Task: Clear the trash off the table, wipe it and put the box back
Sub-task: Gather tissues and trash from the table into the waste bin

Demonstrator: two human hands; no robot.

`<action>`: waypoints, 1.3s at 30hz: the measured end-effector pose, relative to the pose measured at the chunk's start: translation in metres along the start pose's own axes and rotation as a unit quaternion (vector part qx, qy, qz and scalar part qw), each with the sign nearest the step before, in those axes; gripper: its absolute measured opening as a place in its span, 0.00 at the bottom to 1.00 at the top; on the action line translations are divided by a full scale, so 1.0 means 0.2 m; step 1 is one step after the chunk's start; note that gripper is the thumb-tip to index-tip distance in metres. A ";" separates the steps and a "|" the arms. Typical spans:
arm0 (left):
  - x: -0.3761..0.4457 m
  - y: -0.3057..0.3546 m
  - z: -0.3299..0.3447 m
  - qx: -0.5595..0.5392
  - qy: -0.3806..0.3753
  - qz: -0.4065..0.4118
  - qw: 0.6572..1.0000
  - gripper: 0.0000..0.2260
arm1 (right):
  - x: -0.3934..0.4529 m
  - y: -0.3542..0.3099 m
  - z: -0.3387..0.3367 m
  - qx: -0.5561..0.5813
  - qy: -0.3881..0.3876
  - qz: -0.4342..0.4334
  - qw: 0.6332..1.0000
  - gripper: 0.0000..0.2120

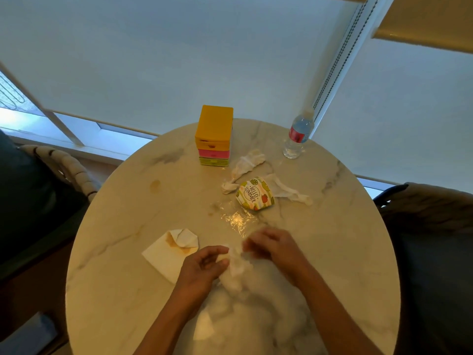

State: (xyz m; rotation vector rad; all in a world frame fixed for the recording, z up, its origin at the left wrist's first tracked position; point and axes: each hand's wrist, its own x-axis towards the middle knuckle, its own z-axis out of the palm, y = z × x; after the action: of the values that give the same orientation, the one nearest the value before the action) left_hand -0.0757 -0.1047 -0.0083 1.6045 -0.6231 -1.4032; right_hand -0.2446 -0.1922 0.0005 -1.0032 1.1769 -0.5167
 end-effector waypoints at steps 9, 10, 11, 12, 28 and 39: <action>0.00 -0.04 -0.03 0.020 0.054 -0.004 0.998 0.09 | 0.57 0.04 -0.39 -0.483 0.255 -0.029 0.837 0.22; -0.01 -0.05 -0.04 0.022 0.058 -0.004 0.998 0.08 | 0.59 0.06 -0.40 -0.504 0.251 -0.031 0.826 0.20; -0.02 -0.06 -0.05 0.018 0.063 -0.008 0.998 0.07 | 0.60 0.08 -0.40 -0.516 0.256 -0.041 0.817 0.18; -0.04 -0.06 -0.06 0.012 0.065 -0.015 0.998 0.07 | 0.60 0.09 -0.40 -0.520 0.268 -0.053 0.809 0.16; -0.51 -0.23 -0.13 -0.001 -0.043 -0.024 0.999 0.07 | -0.54 0.53 -0.27 -0.200 0.379 -0.094 0.899 0.14; -0.88 -0.61 0.37 0.192 -0.184 0.040 0.963 0.09 | -1.41 1.36 -0.46 -0.098 0.437 0.103 0.888 0.08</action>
State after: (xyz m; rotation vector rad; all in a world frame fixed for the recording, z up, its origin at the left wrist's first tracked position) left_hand -0.2099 0.0774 -0.0205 1.5943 -1.2293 -1.6046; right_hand -0.4682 0.1306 -0.0923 -0.7983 2.1537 -0.7192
